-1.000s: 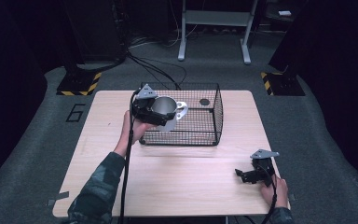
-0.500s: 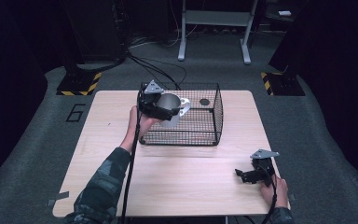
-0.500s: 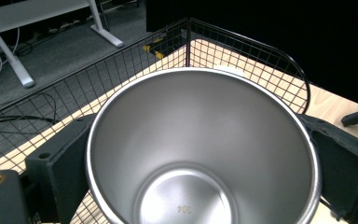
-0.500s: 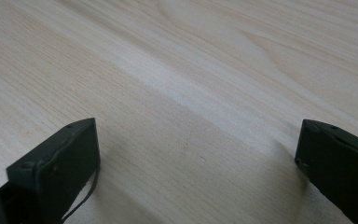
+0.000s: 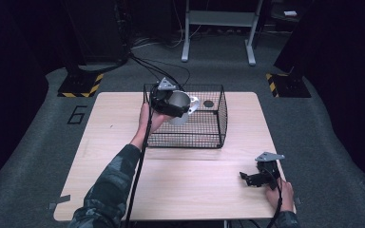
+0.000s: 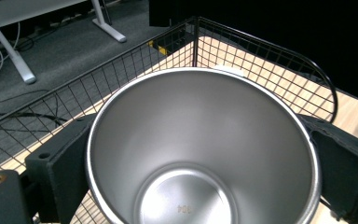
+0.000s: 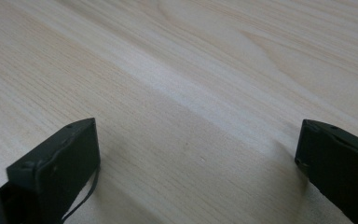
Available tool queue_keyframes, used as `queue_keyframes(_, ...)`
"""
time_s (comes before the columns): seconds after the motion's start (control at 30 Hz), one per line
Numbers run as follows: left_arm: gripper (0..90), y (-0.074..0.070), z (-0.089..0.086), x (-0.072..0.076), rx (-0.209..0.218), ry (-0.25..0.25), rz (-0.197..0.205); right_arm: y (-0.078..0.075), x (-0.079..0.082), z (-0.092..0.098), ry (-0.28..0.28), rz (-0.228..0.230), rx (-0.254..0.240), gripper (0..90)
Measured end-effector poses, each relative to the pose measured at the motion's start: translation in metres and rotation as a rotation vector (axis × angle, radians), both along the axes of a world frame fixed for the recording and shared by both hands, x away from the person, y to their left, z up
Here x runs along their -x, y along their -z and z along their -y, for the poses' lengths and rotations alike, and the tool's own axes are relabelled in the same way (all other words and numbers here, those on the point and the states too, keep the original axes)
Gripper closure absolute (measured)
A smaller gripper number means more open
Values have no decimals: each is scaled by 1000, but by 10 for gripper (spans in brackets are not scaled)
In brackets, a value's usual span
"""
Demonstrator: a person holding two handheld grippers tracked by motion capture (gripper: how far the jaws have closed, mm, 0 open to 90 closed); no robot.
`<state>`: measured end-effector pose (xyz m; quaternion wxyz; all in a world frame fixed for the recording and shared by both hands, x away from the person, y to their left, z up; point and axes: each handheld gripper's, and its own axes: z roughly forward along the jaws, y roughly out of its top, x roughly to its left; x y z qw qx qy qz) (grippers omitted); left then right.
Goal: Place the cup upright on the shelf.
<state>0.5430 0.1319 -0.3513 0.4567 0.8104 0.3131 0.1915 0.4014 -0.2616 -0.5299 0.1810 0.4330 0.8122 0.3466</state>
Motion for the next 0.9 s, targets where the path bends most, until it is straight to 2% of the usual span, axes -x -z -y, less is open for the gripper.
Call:
queue_keyframes(0.67, 62, 22, 16, -25, -25, -10, -27, 0, 0, 1, -8, 0, 5, 0)
queue_keyframes(0.9, 62, 30, 18, -33, -53, 3, -41, 0, 0, 1, -9, 0, 6, 0)
